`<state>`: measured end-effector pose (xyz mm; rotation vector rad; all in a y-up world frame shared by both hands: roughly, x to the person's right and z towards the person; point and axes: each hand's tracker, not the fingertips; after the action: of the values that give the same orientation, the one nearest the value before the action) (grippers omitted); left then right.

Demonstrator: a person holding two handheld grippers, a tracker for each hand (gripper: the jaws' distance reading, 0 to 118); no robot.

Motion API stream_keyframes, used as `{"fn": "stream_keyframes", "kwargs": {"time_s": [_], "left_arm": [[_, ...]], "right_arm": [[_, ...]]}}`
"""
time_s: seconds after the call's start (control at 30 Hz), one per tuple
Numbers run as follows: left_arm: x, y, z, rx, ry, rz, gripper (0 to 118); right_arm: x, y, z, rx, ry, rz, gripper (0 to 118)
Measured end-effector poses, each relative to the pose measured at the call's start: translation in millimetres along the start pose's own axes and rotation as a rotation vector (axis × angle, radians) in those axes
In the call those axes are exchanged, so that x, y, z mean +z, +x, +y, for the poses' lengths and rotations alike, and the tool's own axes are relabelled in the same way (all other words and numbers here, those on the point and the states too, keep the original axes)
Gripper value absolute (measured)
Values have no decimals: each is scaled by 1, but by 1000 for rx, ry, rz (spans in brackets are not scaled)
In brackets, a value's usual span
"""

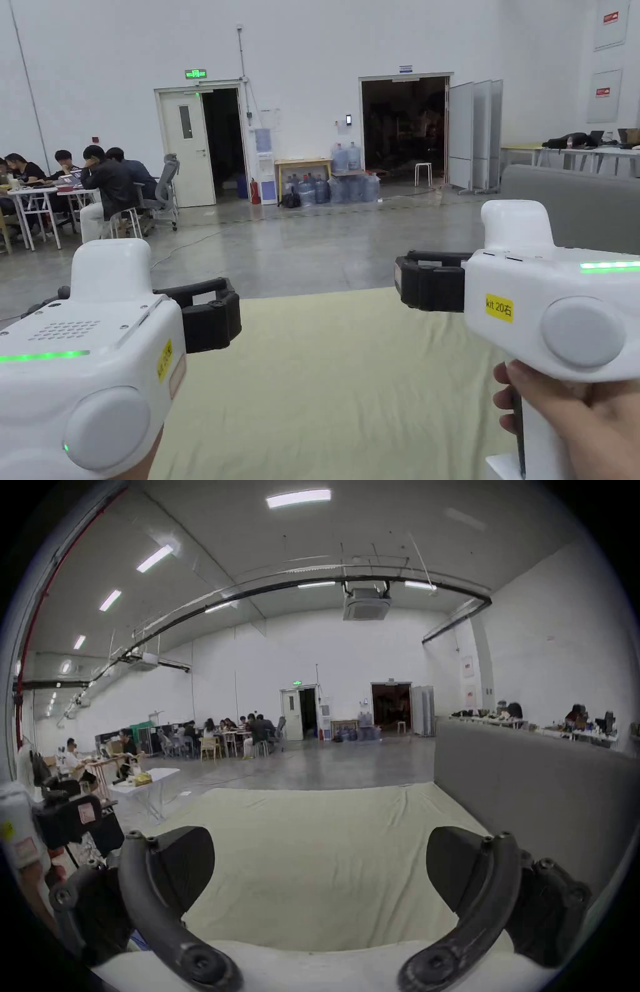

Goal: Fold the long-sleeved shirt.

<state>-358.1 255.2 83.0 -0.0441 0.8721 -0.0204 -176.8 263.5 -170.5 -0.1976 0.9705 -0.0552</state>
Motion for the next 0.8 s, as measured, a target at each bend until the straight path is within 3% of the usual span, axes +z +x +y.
{"fn": "stream_keyframes", "kwargs": {"time_s": [0.2,0.8], "left_arm": [[0,5,-2,-13,-7,-12,118],[-2,1,-4,-10,-43,-28,118]], "right_arm": [[5,-3,-1,22,2,-65,118],[9,-22,-10,92,1,-23,118]]}}
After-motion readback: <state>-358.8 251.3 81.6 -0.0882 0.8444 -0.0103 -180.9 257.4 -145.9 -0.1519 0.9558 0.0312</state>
